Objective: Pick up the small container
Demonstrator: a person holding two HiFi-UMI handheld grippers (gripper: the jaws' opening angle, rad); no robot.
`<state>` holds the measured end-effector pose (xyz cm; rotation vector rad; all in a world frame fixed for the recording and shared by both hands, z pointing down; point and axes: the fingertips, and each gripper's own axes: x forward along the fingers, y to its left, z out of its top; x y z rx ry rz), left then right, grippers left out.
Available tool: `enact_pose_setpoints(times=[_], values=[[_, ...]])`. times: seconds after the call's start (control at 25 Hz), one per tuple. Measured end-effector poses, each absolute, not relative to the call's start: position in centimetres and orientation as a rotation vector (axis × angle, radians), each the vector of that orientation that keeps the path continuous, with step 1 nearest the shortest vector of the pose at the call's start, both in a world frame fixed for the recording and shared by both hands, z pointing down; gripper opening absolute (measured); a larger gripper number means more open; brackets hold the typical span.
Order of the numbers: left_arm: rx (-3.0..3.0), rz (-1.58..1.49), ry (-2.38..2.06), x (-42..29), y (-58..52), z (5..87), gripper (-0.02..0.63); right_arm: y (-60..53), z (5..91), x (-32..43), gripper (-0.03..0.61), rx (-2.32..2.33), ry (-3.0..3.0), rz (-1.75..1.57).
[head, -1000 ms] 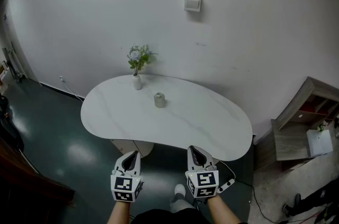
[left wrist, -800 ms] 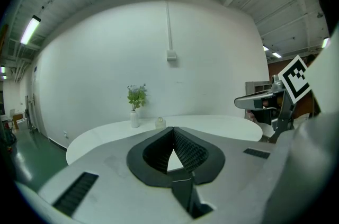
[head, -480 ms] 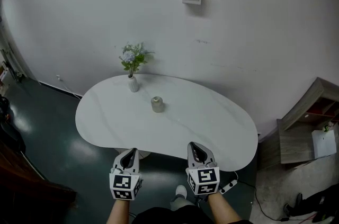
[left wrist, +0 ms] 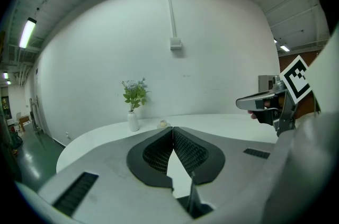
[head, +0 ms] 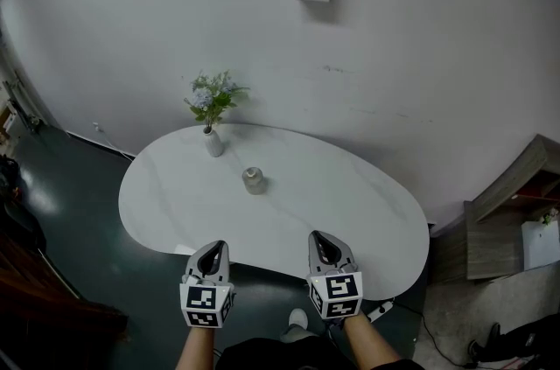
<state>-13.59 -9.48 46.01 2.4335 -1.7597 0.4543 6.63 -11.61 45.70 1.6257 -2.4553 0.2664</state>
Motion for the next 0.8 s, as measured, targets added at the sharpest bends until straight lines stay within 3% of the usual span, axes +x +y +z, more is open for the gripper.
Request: enact_pose_setpoints(times=[0.8], values=[[2.446, 0.469, -1.791, -11.7, -12.7, 44.5, 0.012, -14.5, 44.7, 8.2, 0.066, 1.621, -2.484, 0.264]])
